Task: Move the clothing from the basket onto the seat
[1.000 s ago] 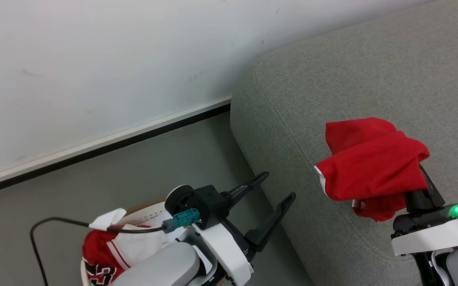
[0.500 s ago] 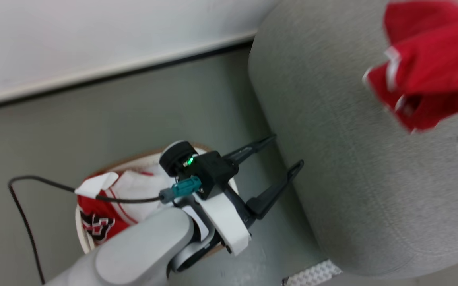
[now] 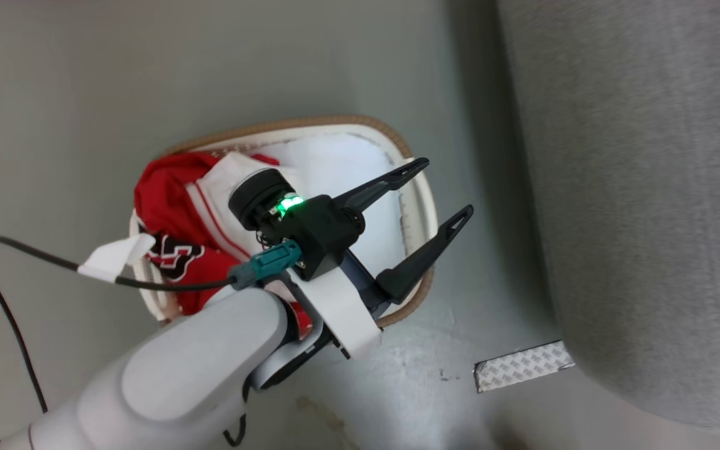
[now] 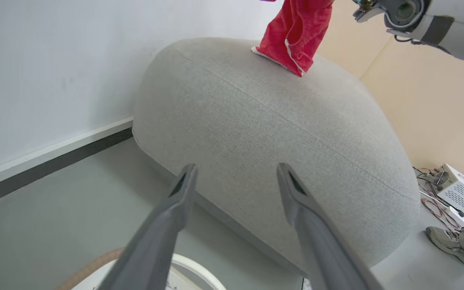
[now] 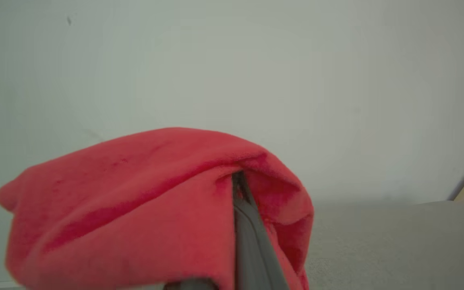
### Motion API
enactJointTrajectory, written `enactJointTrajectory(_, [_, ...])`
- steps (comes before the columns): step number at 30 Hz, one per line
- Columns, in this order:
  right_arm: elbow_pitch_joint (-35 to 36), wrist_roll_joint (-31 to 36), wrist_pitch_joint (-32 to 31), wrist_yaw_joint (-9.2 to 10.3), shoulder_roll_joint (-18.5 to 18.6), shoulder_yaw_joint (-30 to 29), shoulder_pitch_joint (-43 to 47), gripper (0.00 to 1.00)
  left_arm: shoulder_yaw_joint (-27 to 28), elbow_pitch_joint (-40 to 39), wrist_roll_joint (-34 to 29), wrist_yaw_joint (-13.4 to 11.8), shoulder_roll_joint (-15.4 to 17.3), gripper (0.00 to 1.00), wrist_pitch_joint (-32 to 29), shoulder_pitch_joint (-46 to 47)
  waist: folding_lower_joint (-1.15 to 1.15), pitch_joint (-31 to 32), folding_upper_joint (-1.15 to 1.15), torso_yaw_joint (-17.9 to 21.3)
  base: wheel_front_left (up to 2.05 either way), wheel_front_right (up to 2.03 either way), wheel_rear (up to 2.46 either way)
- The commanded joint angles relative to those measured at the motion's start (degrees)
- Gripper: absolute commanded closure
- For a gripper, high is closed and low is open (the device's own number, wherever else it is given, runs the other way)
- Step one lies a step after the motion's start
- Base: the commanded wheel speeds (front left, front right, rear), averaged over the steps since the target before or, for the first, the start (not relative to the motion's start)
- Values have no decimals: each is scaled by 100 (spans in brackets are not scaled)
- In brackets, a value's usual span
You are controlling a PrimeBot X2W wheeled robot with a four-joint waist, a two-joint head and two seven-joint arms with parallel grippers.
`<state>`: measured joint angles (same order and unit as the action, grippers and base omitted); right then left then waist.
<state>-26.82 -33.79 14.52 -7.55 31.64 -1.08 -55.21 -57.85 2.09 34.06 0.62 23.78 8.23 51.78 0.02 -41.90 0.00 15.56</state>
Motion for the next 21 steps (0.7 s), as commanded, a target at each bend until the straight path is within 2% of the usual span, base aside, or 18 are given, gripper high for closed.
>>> enactJointTrajectory(1, [-336,85,17,12,117,-63,-118,100,26,29,-15,-7,13,0,36,88,-2,-332,0,-273,0,0,0])
enactJointTrajectory(6, [-1172,180,-183,12,234,58,-298,100,26,69,-19,14,19,0,73,137,-2,-457,0,-369,0,0,0])
enactJointTrajectory(13, [-2171,41,-1021,13,213,485,-455,100,43,179,48,10,4,0,152,132,-2,-402,0,-425,0,0,0])
enactJointTrajectory(14, [-2262,10,-1091,13,199,542,-467,80,40,201,62,11,-10,0,174,119,-2,-368,0,-430,0,0,0])
enactJointTrajectory(15, [-2321,11,-1116,13,200,594,-474,24,39,221,76,9,-19,0,179,104,-2,-329,0,-435,0,0,0])
enactJointTrajectory(16, [-2357,9,-1114,12,211,649,-490,0,40,240,79,5,-30,0,206,91,-2,-286,0,-439,0,0,0])
enactJointTrajectory(21, [-2461,85,-1044,12,215,931,-466,0,38,344,127,5,-65,0,279,13,-2,-35,0,-439,0,0,0])
